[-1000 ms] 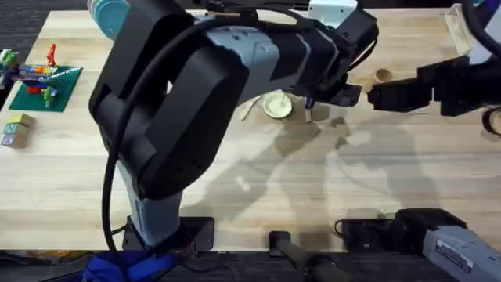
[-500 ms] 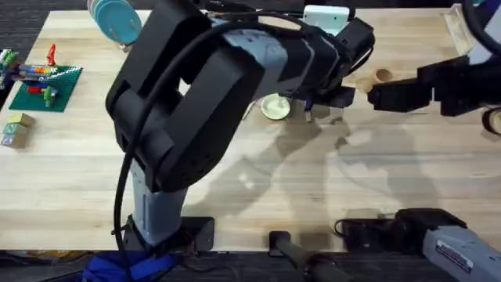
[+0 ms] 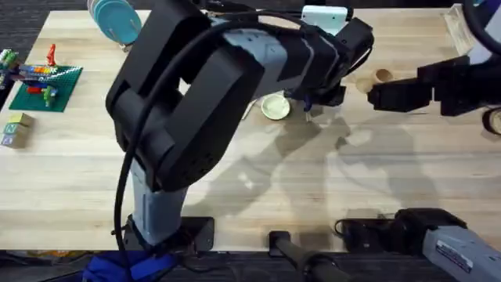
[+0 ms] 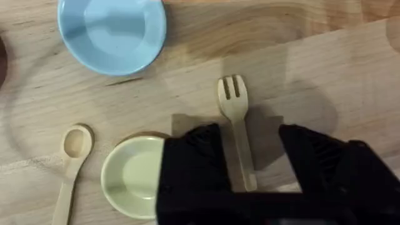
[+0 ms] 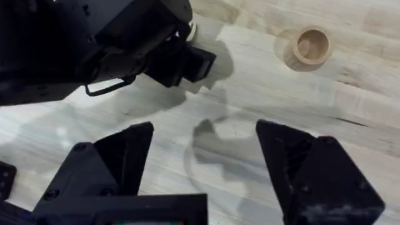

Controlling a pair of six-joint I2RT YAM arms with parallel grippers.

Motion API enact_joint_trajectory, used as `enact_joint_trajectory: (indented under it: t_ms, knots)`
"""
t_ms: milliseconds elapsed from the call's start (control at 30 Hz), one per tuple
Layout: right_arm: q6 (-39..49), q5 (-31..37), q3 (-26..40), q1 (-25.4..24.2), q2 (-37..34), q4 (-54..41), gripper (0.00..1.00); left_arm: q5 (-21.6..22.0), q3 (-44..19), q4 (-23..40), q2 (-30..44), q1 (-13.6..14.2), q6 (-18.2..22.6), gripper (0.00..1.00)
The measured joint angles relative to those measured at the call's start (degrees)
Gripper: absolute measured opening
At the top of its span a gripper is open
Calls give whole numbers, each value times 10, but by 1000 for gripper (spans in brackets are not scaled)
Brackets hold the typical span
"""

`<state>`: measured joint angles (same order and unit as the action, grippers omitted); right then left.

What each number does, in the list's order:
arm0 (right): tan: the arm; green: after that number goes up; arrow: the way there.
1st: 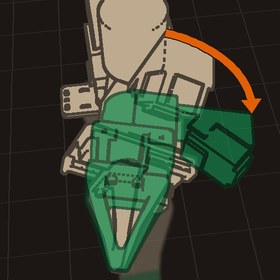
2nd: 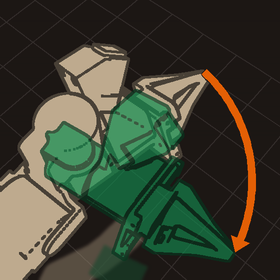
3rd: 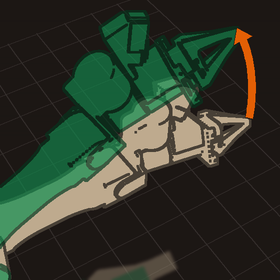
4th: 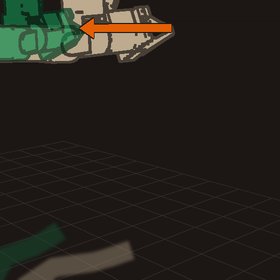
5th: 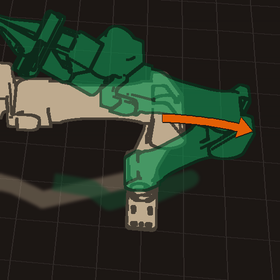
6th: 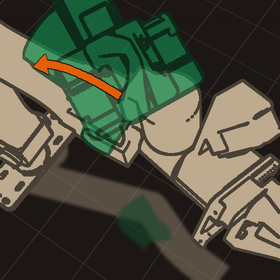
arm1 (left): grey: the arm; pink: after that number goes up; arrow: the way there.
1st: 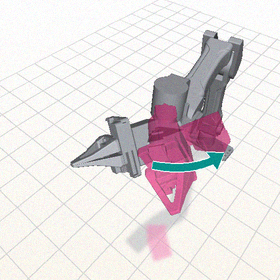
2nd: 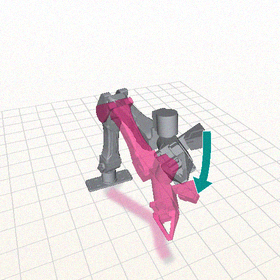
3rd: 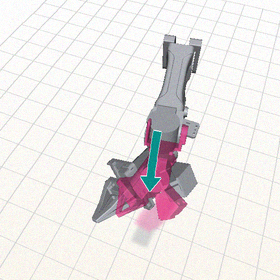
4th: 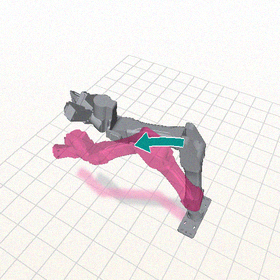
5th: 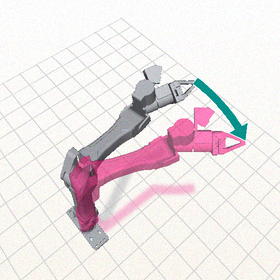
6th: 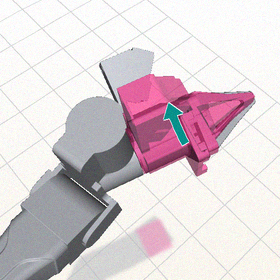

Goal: Pick up a utensil and set it on the pink plate, then put the other utensil in the container.

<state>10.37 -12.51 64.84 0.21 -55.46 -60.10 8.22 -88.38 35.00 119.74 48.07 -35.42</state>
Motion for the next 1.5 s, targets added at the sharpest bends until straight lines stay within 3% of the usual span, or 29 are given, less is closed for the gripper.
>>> enact_joint_trajectory:
  t_ms: [67, 133, 600, 1167, 1500]
  knots:
    - [0, 0, 0, 0, 0, 0, 997, 0, 0, 0, 1, 0, 0, 519]
    - [0, 0, 0, 0, 0, 0, 997, 2, 0, 0, 3, 0, 0, 492]
    - [0, 0, 0, 0, 0, 0, 998, 4, -2, 8, 3, 0, -1, 52]
    - [0, 0, 0, 0, 0, 0, 997, 4, -15, 27, 3, -6, 1, 39]
    - [0, 0, 0, 0, 0, 0, 998, 6, -118, 130, 3, -57, 12, 40]
